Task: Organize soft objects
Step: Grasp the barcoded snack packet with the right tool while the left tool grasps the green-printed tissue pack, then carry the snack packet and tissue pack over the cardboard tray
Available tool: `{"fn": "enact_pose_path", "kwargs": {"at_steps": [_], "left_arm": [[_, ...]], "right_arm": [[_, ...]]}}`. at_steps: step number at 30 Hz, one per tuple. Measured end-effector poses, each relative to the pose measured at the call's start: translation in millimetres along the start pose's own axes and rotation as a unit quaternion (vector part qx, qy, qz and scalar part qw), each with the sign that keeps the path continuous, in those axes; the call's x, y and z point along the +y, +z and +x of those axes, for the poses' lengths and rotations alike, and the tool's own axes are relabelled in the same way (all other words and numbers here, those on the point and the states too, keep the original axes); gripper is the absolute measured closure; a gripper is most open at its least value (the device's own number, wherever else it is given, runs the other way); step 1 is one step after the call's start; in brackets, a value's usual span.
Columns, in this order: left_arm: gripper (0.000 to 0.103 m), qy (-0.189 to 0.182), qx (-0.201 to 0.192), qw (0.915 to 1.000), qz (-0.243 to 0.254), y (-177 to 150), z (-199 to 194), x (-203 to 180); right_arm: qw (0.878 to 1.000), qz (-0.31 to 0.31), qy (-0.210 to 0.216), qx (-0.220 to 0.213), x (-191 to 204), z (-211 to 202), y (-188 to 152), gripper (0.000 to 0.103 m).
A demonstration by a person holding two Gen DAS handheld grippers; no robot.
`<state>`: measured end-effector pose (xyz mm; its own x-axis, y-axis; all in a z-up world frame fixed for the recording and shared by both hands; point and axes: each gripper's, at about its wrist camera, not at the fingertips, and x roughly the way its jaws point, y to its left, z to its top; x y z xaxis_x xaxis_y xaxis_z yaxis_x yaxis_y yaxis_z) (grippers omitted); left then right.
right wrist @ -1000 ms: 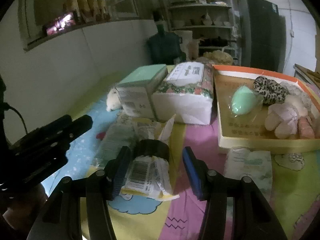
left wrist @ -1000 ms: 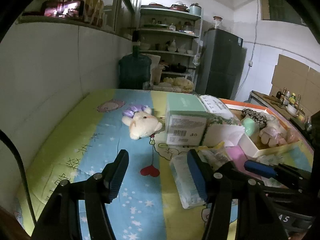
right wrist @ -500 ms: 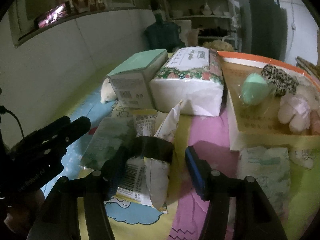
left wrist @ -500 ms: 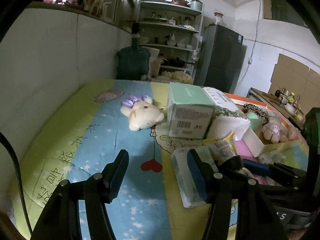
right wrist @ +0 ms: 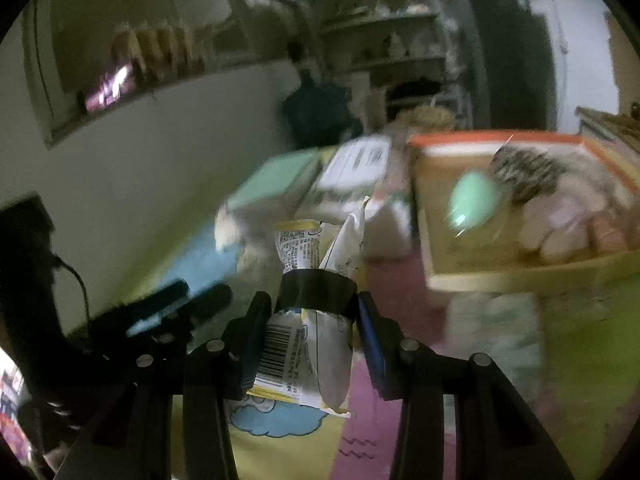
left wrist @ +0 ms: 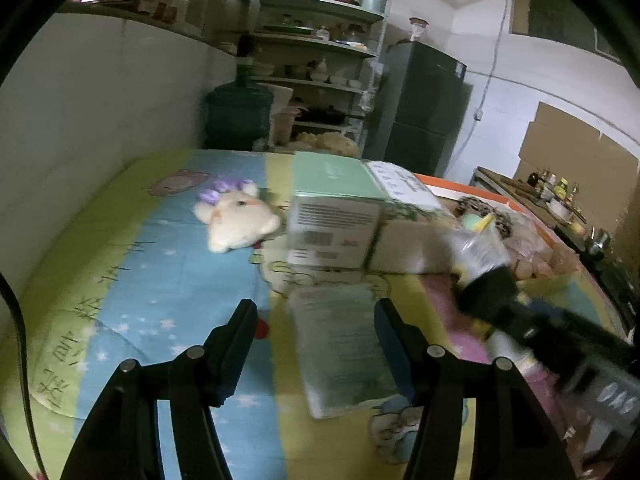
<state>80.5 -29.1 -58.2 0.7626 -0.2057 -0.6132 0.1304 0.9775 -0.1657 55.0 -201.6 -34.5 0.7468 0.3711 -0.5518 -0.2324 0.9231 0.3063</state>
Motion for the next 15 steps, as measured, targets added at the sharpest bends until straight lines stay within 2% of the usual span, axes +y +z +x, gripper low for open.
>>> {"fn": "enact_pose_path", "kwargs": {"at_steps": [10, 15], "left_arm": [[0.043, 0.023, 0.047, 0.9985, 0.015, -4.7, 23.9, -22.4], [0.043, 0.015, 0.061, 0.998, 0.004, -5.5, 29.3, -17.8]], "right_arm": [[1.0, 0.004, 0.003, -0.012, -13.5, -14.1, 1.3, 0.058], [1.0, 0.01, 0.006, -0.012, -15.5, -17.2, -3.4, 0.058]]}}
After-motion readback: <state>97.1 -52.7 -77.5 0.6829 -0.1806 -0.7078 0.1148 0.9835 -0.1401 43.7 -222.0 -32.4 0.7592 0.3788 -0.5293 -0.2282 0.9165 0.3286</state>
